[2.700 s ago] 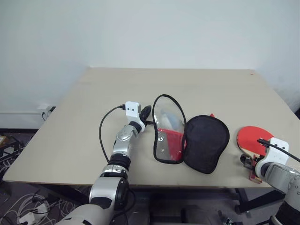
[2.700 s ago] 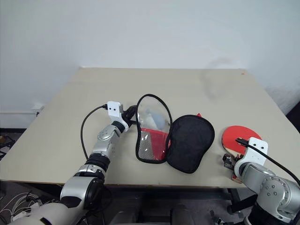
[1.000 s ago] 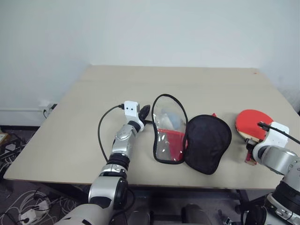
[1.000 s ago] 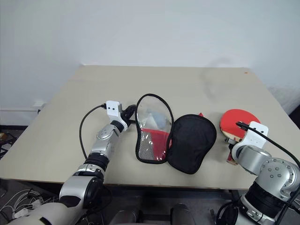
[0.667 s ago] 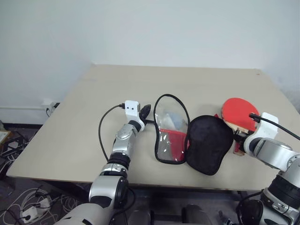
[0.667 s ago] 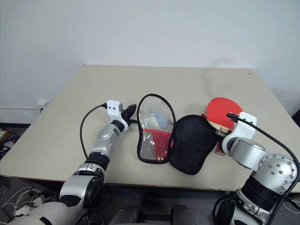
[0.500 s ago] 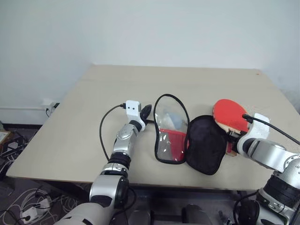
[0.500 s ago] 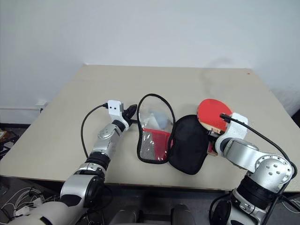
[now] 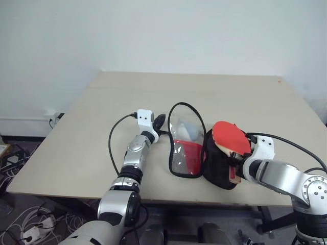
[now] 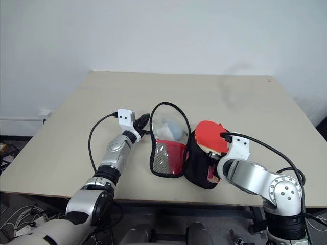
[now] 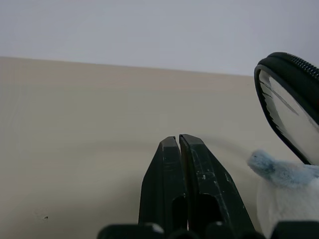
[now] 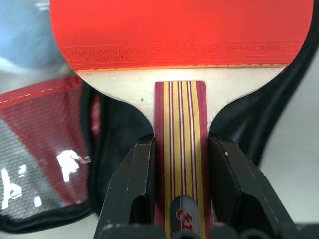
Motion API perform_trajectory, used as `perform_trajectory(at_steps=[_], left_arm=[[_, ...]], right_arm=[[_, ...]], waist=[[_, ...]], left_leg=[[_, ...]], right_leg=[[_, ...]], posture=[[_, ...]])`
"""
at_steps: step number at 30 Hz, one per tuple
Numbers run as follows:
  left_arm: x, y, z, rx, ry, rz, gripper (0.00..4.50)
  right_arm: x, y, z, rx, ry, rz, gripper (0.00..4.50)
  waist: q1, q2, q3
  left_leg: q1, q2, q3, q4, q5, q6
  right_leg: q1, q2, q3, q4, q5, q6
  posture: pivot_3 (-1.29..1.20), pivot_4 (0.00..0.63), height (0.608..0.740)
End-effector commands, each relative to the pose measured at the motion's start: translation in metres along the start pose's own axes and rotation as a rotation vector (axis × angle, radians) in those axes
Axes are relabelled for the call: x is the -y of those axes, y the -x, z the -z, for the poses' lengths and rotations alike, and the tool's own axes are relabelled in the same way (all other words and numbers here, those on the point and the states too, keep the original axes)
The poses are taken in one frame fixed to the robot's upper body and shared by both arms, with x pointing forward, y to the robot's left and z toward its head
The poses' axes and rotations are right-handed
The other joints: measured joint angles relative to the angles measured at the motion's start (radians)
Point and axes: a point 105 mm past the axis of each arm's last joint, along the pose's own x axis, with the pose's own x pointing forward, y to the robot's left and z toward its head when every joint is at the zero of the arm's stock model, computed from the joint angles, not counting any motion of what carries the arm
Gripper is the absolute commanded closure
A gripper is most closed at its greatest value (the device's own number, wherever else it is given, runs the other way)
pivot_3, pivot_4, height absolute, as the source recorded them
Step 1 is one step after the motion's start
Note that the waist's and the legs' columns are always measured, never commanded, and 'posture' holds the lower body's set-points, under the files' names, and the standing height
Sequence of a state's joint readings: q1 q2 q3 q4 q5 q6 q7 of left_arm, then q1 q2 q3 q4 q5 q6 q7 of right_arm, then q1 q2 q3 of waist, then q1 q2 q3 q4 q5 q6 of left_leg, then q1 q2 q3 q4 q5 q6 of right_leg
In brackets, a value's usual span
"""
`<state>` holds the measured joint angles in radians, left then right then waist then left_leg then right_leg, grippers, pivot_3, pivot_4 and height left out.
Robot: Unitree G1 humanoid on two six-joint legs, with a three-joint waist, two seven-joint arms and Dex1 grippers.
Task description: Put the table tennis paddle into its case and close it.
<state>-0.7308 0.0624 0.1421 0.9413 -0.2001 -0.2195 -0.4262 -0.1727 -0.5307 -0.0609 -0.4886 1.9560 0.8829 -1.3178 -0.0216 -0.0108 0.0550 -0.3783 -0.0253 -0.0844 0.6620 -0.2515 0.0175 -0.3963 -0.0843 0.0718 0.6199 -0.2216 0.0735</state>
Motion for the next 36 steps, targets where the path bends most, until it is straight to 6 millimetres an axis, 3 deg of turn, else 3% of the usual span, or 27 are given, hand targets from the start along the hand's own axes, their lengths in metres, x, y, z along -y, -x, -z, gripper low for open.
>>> perform_trajectory(at_steps=[1, 36], left_arm=[[0.006, -0.006, -0.019, 0.056, -0.028, 0.028, 4.5], [0.006, -0.008, -0.025, 0.072, -0.038, 0.033, 4.5]], right_arm=[[-0.005, 0.006, -0.007, 0.034, -0.025, -0.016, 3.37], [-0.002, -0.025, -0.008, -0.064, -0.087, 0.05, 3.37]], waist=[[0.001, 0.0, 0.0], [0.002, -0.001, 0.0]], left_leg=[[0.001, 0.0, 0.0, 0.0, 0.0, 0.0], [0.002, -0.001, -0.001, 0.002, 0.001, 0.002]], right_leg=[[0.001, 0.0, 0.0, 0.0, 0.0, 0.0], [0.004, 0.0, 0.0, -0.001, 0.001, -0.002]], posture=[[0.0, 0.0, 0.74], [0.0, 0.0, 0.74]])
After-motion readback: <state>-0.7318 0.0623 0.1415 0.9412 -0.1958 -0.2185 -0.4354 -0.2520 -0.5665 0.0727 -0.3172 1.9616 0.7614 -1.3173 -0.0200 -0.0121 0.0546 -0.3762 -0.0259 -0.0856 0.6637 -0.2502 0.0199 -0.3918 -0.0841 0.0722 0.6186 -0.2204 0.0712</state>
